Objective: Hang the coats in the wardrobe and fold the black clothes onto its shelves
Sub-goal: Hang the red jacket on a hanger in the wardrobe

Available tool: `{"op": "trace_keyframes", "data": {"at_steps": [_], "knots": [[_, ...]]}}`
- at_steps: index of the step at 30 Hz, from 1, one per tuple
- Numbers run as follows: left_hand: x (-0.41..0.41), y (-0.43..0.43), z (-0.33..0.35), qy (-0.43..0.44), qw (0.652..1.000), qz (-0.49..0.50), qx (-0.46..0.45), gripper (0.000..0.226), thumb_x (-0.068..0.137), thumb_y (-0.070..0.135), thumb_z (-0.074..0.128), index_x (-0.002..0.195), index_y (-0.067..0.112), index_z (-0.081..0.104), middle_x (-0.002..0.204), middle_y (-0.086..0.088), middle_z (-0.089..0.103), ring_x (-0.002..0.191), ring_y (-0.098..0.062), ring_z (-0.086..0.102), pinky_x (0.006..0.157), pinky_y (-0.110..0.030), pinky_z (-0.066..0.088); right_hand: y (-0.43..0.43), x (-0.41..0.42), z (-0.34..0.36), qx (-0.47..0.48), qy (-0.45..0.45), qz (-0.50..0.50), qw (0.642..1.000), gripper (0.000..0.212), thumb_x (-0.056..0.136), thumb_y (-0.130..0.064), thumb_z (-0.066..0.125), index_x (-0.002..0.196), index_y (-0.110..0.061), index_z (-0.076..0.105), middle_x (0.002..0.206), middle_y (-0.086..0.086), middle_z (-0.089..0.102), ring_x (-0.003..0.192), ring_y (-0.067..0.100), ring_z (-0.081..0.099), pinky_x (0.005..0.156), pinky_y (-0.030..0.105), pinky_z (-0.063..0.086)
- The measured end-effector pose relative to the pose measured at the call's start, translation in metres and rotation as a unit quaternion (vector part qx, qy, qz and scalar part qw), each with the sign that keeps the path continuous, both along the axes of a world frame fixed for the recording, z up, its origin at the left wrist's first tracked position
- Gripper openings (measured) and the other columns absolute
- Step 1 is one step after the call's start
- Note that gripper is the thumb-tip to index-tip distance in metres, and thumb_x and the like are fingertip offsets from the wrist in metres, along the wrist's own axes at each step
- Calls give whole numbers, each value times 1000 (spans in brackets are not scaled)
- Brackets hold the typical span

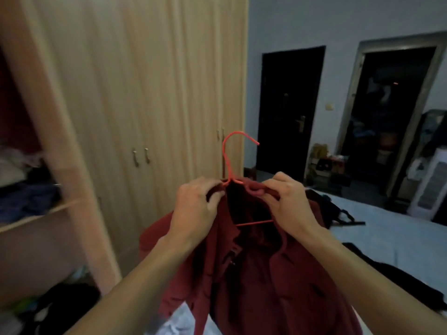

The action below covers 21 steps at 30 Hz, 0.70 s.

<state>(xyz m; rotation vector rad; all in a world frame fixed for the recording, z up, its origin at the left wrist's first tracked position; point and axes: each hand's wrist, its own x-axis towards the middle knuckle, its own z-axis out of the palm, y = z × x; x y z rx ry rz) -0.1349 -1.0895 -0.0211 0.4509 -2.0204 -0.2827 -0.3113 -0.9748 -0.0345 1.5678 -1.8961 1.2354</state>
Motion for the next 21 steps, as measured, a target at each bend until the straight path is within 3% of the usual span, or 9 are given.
{"op": "trace_keyframes", "data": {"at_steps": [4,7,9,10,12,15,18,21], "knots": [[97,-25,41,12,997,46,65,6,76,16,78,80,15,74,72,1,72,66,-13,63,63,-25,44,-70,91,23,-17,21,45,999,8,77,-6,77,77,-12,72,75,-6,46,66,4,46,62,12,34],[176,-51,52,23,987,83,135,7,76,22,79,78,18,73,68,8,69,62,-7,61,57,-21,43,-113,166,40,-12,104,-19,994,6,76,-18,75,80,-22,71,85,-5,44,83,18,46,70,31,34],[224,-63,56,27,982,91,162,5,79,22,76,80,20,72,71,8,70,66,-8,63,60,-25,47,-139,213,49,-1,114,-22,993,9,79,-17,69,86,-21,72,84,-2,44,81,24,51,68,36,41],[247,-67,57,28,980,95,171,1,83,19,72,83,20,73,75,6,71,70,-8,64,64,-26,48,-151,235,51,7,93,4,996,14,80,-11,67,89,-20,73,82,-2,46,77,23,53,66,36,45],[288,-74,55,38,972,73,221,21,93,9,56,91,22,73,87,6,72,77,-9,65,70,-23,48,-176,274,54,-6,50,76,996,25,78,3,63,89,-17,75,78,-2,46,68,16,52,64,24,43],[344,-79,52,17,942,-13,334,44,94,-10,36,110,14,69,87,3,64,72,-13,58,64,-23,43,-207,324,57,-35,-8,147,988,42,66,20,57,84,-13,77,71,-7,43,62,0,44,61,6,34],[393,-91,56,-3,958,-46,283,36,92,-14,45,111,4,70,90,-12,71,76,-18,67,69,-21,52,-233,373,58,-26,-47,209,976,56,58,23,51,84,-21,76,72,-12,48,70,-5,51,64,7,34],[431,-114,56,41,972,-38,227,28,85,-11,63,104,7,74,91,-10,75,84,-19,72,78,-26,56,-262,419,58,-16,-107,294,950,54,59,25,54,82,-19,74,77,-2,55,76,-12,55,68,4,37]]}}
